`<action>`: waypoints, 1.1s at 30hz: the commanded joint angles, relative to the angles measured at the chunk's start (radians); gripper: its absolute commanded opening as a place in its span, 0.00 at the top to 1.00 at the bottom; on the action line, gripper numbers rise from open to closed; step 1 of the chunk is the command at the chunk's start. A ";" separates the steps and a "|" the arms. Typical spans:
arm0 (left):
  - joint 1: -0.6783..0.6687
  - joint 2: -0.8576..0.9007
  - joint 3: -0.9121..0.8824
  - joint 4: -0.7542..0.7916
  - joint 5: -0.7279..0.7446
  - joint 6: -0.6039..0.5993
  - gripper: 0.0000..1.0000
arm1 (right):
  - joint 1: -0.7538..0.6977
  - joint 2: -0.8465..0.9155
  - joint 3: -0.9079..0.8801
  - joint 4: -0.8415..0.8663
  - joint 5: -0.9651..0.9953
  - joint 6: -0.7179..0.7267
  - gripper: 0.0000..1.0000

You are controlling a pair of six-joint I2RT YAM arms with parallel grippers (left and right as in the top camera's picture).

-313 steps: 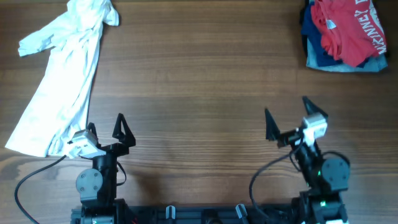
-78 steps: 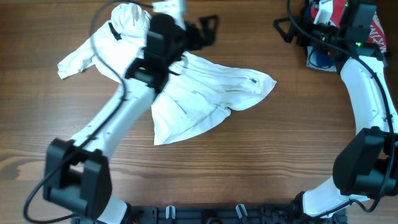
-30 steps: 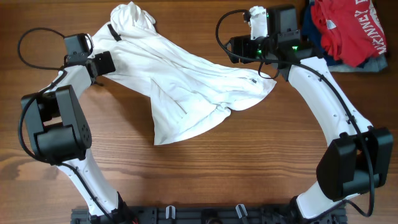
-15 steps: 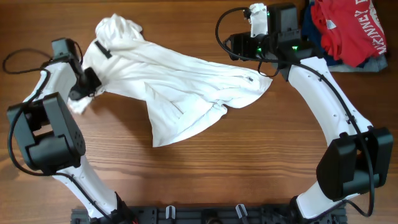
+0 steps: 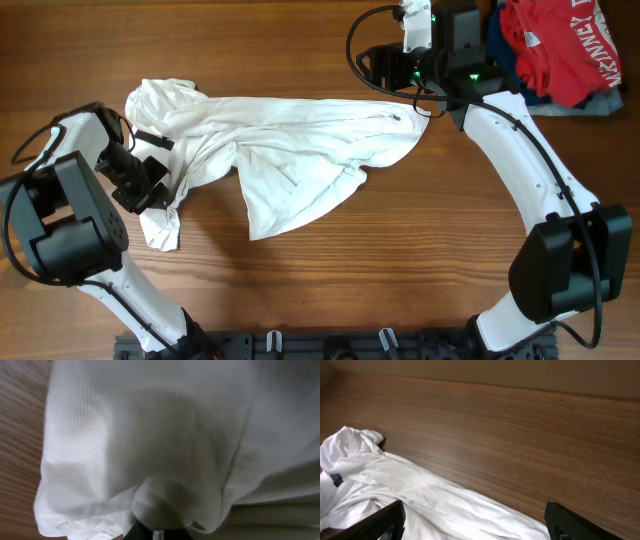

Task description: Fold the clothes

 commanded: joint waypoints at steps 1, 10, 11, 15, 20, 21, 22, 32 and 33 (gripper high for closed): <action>-0.006 0.112 -0.174 0.060 -0.014 -0.037 0.96 | -0.002 0.013 0.019 0.011 0.022 -0.026 0.10; -0.006 0.061 -0.217 0.119 -0.014 -0.013 0.96 | -0.042 0.013 0.019 0.031 0.012 -0.030 0.10; -0.006 0.035 -0.216 0.124 -0.014 -0.012 0.96 | -0.049 0.013 0.019 0.032 0.012 -0.030 0.10; -0.006 -0.099 -0.216 0.138 -0.021 0.006 0.96 | -0.051 0.013 0.019 0.020 -0.010 -0.029 0.10; -0.006 -0.309 -0.216 0.143 -0.022 0.026 0.81 | -0.051 0.012 0.019 -0.030 -0.010 0.016 0.10; -0.006 -0.349 -0.216 0.146 -0.022 0.026 0.76 | -0.051 0.012 0.019 -0.048 -0.009 0.029 0.10; -0.006 -0.391 -0.215 0.150 -0.021 0.026 0.71 | -0.051 0.012 0.019 -0.066 -0.005 0.042 0.10; -0.006 -0.683 -0.215 0.285 -0.021 0.028 0.07 | -0.078 0.013 0.019 -0.251 0.150 0.108 0.10; -0.006 -0.699 -0.215 0.307 -0.016 0.052 0.04 | -0.081 0.013 0.019 -0.251 0.149 0.108 0.10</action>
